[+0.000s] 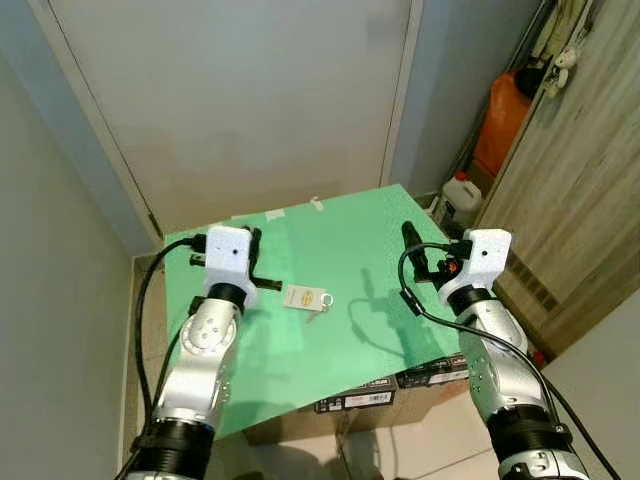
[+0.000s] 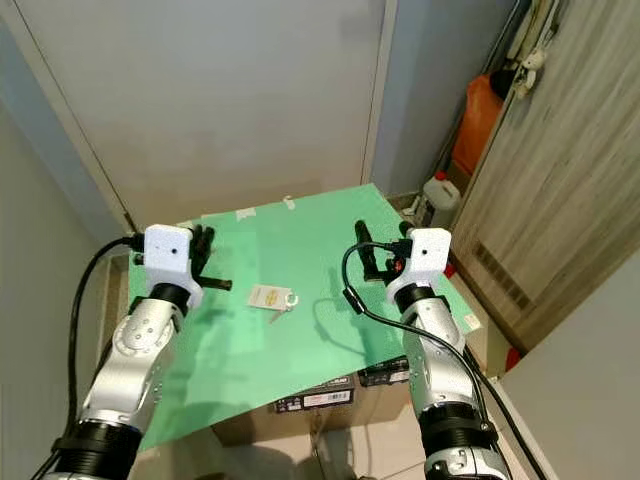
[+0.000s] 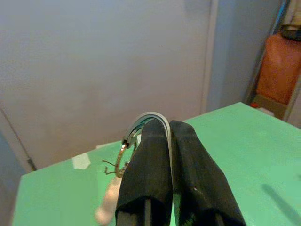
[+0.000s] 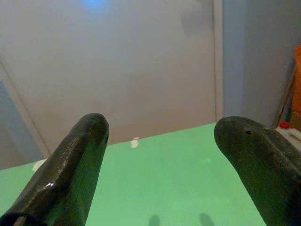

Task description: Hang keys on a hook

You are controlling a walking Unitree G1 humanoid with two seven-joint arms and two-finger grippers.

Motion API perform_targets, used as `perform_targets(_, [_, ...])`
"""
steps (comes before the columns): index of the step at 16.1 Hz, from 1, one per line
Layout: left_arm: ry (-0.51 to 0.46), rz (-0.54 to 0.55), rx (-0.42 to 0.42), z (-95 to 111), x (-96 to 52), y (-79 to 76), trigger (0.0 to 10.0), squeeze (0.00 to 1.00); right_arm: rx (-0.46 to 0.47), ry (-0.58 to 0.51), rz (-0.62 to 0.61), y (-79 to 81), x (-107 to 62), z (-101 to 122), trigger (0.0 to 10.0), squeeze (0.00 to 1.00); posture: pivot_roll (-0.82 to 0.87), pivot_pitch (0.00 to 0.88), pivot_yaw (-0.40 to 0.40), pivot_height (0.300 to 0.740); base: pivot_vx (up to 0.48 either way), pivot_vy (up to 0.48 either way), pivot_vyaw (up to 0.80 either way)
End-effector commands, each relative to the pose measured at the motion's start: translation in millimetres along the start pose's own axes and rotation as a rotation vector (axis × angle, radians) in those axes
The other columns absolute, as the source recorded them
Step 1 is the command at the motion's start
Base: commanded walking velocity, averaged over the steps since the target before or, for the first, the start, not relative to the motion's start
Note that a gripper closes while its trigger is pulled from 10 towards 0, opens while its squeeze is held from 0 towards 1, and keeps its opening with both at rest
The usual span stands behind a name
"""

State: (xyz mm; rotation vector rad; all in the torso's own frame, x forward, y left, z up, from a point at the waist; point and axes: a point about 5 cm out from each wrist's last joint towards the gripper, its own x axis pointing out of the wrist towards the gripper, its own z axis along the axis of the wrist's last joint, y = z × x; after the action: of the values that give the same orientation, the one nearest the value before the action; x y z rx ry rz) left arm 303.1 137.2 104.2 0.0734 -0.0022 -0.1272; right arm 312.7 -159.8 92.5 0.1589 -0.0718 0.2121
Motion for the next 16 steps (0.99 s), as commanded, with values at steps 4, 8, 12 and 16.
perform_targets(4, [-0.065, -0.03, -0.032, 14.1, 6.3, -5.7, 0.0, 0.0, 0.008, 0.015, 0.009, 1.7, -1.3, -1.7, 10.0, 0.0, -0.01, 0.0, 0.034, 0.74, -0.063, 0.0, 0.0])
perform_targets(8, [-0.072, -0.029, -0.046, 14.7, 5.6, -5.5, 0.0, 0.0, 0.008, 0.022, 0.01, 1.6, -2.1, -2.7, 10.0, 0.0, 0.0, 0.0, 0.033, 0.74, 0.0, 0.0, 0.0])
perform_targets(12, [-0.078, -0.031, -0.05, 15.2, 4.6, -4.8, 0.0, 0.0, 0.009, 0.03, 0.019, 3.9, -1.1, -4.0, 10.0, 0.0, 0.0, 0.0, 0.025, 0.74, -0.327, 0.0, 0.0])
perform_targets(16, [-0.076, -0.035, -0.045, 14.9, 4.2, -3.8, 0.0, 0.0, 0.007, 0.038, 0.024, 5.0, -1.3, -5.2, 10.0, 0.0, 0.0, 0.0, 0.024, 0.74, -0.409, 0.0, 0.0])
